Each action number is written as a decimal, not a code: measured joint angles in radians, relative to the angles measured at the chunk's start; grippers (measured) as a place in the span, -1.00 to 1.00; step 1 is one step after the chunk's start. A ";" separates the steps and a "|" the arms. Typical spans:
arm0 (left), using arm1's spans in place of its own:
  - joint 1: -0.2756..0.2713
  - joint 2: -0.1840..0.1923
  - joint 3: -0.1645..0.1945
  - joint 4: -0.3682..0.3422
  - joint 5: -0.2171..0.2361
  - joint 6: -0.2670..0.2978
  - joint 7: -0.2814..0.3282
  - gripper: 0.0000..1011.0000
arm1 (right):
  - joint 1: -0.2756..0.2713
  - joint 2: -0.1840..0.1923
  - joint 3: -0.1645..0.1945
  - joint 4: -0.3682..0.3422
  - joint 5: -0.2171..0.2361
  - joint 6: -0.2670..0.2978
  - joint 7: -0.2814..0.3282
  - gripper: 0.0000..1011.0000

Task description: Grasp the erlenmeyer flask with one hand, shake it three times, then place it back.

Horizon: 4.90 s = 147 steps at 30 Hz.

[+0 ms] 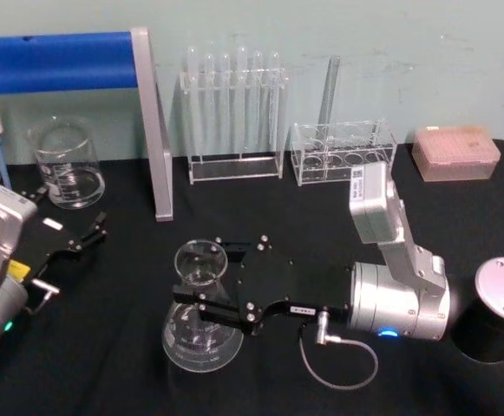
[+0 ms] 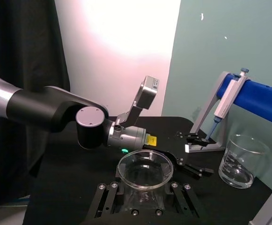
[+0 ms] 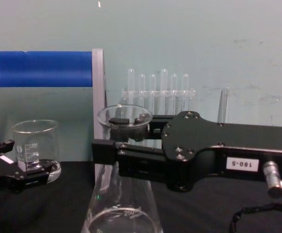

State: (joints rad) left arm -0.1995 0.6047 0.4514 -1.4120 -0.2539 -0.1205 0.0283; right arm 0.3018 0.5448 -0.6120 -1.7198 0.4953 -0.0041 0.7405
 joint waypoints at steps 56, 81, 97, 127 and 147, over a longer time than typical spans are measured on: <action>0.000 0.000 0.000 0.000 0.000 0.000 0.000 0.98 | -0.019 -0.236 0.194 0.129 -0.133 0.208 -0.521 -0.11; 0.000 0.000 0.000 0.000 0.000 0.000 0.000 0.98 | 0.013 -0.066 0.060 0.072 -0.022 0.099 -0.062 -0.11; 0.000 0.000 0.000 0.000 0.000 0.000 0.000 0.98 | 0.046 -0.009 -0.003 0.068 0.033 0.048 0.067 -0.11; 0.000 0.000 0.000 0.000 0.000 0.000 0.000 0.98 | 0.033 -0.130 0.079 0.122 -0.018 0.186 -0.417 -0.11; 0.000 0.000 0.000 0.000 0.000 0.000 0.000 0.98 | 0.025 -0.241 0.172 0.187 -0.114 0.213 -0.639 -0.11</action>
State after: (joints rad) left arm -0.1995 0.6047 0.4514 -1.4120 -0.2539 -0.1205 0.0283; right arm 0.3269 0.3033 -0.4402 -1.5327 0.3811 0.2086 0.1020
